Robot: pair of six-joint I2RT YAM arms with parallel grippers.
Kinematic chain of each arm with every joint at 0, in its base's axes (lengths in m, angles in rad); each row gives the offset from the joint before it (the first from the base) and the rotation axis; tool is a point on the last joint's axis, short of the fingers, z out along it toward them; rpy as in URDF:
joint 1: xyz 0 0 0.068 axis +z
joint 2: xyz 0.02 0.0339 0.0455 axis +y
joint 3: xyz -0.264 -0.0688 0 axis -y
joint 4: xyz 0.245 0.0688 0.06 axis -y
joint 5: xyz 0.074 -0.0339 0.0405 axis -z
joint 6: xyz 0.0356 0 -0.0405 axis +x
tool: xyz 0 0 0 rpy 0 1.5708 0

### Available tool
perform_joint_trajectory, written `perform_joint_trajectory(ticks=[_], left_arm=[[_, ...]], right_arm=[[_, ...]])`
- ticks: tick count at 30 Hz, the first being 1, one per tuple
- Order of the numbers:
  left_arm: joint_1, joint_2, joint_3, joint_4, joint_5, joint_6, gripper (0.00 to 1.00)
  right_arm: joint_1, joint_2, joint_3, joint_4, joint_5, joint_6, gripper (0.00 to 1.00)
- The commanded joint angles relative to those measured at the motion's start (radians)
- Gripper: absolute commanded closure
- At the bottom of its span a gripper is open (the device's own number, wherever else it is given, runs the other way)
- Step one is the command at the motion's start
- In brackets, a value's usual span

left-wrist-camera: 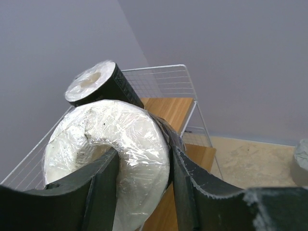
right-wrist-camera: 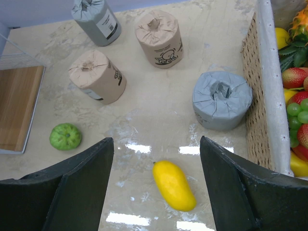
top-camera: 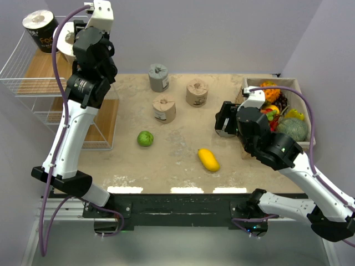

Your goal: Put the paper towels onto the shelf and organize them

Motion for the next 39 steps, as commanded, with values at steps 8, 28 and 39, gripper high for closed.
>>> perform_joint_trajectory(ticks=[8, 28, 39], left_arm=[[0.065, -0.037, 0.037, 0.087, -0.071, 0.112, 0.51], [0.217, -0.066, -0.023, 0.081, -0.069, 0.089, 0.34], [0.217, -0.092, -0.024, -0.017, 0.146, -0.043, 0.39]], right_arm=[[0.001, -0.008, 0.052, 0.004, -0.008, -0.02, 0.24], [0.001, -0.012, 0.073, -0.012, -0.015, -0.021, 0.23], [0.003, 0.02, 0.081, 0.011, -0.048, -0.021, 0.23]])
